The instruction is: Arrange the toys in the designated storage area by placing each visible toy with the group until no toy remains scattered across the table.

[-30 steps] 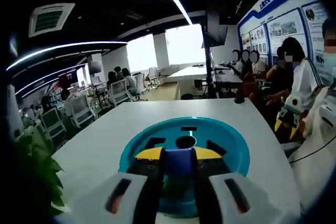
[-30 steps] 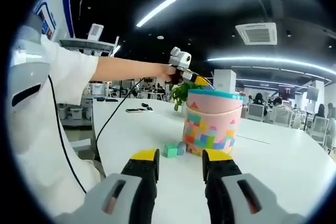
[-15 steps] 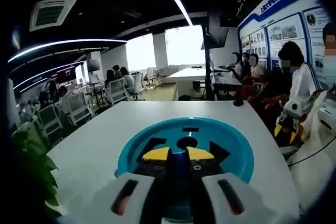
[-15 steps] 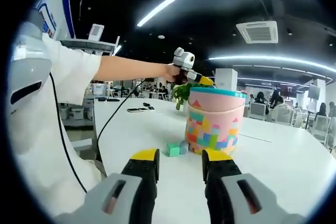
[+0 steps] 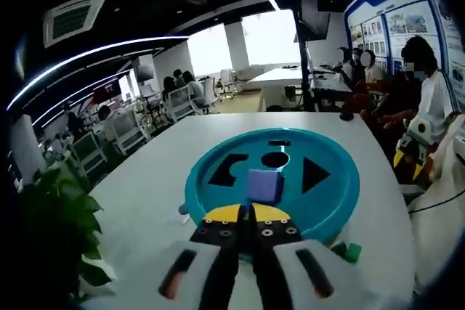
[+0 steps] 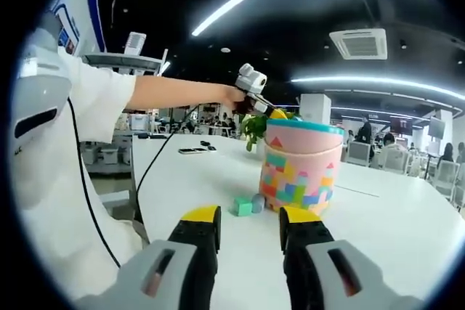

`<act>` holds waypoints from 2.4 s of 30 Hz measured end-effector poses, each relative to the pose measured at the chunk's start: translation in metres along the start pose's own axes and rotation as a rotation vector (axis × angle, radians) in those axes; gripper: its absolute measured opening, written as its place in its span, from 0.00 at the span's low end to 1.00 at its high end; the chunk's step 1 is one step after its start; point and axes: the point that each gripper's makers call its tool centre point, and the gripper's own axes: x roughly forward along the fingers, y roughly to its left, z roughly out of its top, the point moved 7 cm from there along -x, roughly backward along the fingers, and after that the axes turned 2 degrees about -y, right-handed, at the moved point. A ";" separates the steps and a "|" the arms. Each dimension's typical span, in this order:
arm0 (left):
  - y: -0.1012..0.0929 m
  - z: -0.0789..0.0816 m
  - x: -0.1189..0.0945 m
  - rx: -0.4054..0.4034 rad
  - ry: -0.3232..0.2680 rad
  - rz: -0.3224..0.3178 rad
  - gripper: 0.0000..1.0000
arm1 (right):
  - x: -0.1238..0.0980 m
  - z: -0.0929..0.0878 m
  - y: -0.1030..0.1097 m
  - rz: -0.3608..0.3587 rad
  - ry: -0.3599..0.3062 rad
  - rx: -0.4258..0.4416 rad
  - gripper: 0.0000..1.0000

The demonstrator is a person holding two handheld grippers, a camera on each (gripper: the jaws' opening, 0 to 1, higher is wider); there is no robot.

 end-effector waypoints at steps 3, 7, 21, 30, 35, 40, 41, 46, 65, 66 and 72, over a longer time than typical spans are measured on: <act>0.000 0.003 0.007 -0.002 0.020 -0.005 0.01 | 0.002 0.000 0.003 0.007 0.003 -0.003 0.33; -0.009 0.006 0.019 -0.073 0.071 -0.034 0.00 | 0.005 -0.001 0.007 0.023 0.010 -0.009 0.33; -0.010 0.016 -0.006 -0.097 -0.037 0.008 0.12 | 0.000 -0.001 0.000 0.005 0.004 0.002 0.32; -0.040 0.018 -0.033 -0.129 -0.233 0.105 0.25 | 0.003 0.000 0.001 -0.001 0.002 0.003 0.32; -0.057 0.023 -0.040 -0.136 -0.241 0.115 0.30 | 0.005 0.001 0.006 0.009 0.008 -0.009 0.32; -0.091 0.026 -0.051 -0.140 -0.362 0.077 0.29 | 0.005 0.001 0.004 0.004 0.008 -0.008 0.32; -0.096 0.024 -0.051 -0.139 -0.358 0.052 0.29 | 0.005 0.001 0.004 0.004 0.007 -0.007 0.32; -0.123 0.007 -0.059 -0.099 -0.302 0.043 0.35 | 0.005 0.000 0.003 -0.002 0.007 -0.004 0.32; -0.152 -0.076 -0.058 -0.141 -0.316 0.112 0.35 | 0.007 0.003 0.004 -0.016 0.005 -0.012 0.31; -0.156 -0.078 -0.060 -0.140 -0.319 0.111 0.35 | 0.007 0.003 0.004 -0.016 0.006 -0.011 0.31; -0.177 -0.089 -0.055 -0.054 -0.272 0.080 0.34 | 0.005 0.004 0.006 -0.013 0.002 -0.017 0.31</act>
